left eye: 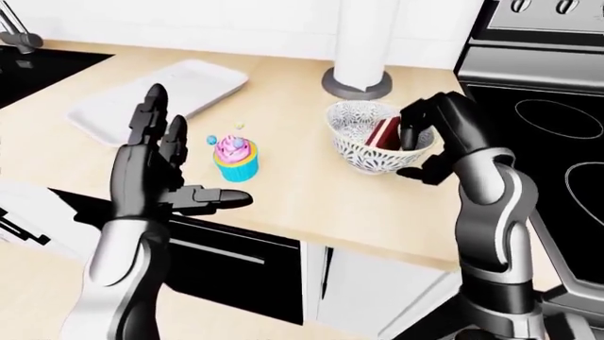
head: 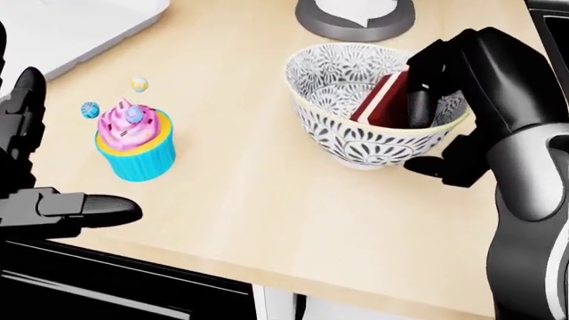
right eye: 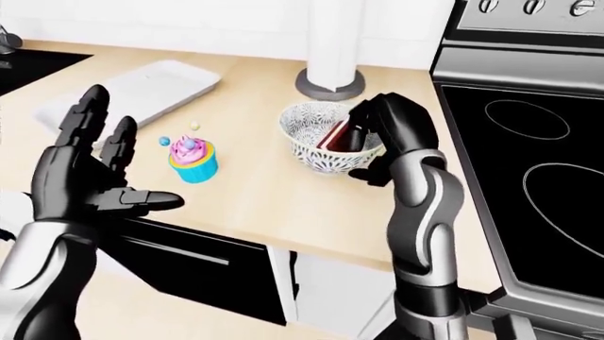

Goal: Pick up the bowl with cake and place it on the tray. Pick up the cupcake and place it on the tray.

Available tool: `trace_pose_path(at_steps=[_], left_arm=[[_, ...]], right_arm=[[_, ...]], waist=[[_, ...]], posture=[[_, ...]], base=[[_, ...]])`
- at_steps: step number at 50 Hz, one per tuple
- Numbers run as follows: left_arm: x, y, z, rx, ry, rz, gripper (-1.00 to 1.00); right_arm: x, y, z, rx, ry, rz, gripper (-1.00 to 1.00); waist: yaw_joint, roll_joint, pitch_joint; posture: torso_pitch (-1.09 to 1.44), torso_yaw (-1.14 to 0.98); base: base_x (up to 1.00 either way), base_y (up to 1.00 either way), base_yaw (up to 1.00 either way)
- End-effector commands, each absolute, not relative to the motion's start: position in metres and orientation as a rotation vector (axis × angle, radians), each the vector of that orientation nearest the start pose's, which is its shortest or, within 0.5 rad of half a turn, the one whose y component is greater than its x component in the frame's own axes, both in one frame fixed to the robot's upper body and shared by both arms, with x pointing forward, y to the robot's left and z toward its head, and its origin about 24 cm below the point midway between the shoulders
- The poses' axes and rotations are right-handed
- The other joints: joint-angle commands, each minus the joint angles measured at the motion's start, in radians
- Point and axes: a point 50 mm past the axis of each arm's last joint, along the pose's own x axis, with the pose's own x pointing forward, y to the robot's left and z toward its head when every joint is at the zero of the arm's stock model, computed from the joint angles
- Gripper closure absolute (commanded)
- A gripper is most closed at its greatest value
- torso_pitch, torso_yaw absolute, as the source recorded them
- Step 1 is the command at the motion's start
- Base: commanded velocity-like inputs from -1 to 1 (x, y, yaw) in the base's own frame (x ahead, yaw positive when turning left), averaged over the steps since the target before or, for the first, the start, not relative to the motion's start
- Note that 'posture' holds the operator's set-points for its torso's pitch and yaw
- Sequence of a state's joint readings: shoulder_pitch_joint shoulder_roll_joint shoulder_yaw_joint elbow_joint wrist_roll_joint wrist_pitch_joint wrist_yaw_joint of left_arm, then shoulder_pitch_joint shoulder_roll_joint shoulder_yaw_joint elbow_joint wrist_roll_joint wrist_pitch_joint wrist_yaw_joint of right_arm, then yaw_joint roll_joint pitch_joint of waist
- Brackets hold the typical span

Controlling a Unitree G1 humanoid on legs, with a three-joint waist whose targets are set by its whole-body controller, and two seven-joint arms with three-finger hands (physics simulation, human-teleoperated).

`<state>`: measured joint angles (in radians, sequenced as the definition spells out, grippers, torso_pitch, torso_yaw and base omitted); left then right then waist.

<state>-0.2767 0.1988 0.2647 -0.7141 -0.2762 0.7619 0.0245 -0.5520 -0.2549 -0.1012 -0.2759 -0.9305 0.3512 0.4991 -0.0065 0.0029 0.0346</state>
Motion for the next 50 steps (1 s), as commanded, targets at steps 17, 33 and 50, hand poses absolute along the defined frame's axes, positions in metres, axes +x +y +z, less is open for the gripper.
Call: trace_pose_path(at_steps=[17,33,50], left_arm=[[0.242,0.191,0.223,-0.003,-0.336,0.026,-1.0],[0.267,0.183,0.232,0.05,-0.324,0.018,-1.0],[0.29,0.178,0.241,0.185,-0.284,0.061,-1.0]], right_arm=[[0.272,-0.195,0.286,-1.045,-0.457,-0.239,1.0],[0.256,-0.2,0.298,-1.024,-0.504,-0.272,1.0],[0.257,-0.201,0.292,-1.01,-0.499,-0.27,1.0]], waist=[[0.003,0.0,-0.016],[0.002,-0.002,-0.014],[0.002,-0.004,-0.019]], posture=[[0.0,0.0],[0.0,0.0],[0.0,0.0]], base=[[0.0,0.0,0.0],[0.0,0.0,0.0],[0.0,0.0,0.0]])
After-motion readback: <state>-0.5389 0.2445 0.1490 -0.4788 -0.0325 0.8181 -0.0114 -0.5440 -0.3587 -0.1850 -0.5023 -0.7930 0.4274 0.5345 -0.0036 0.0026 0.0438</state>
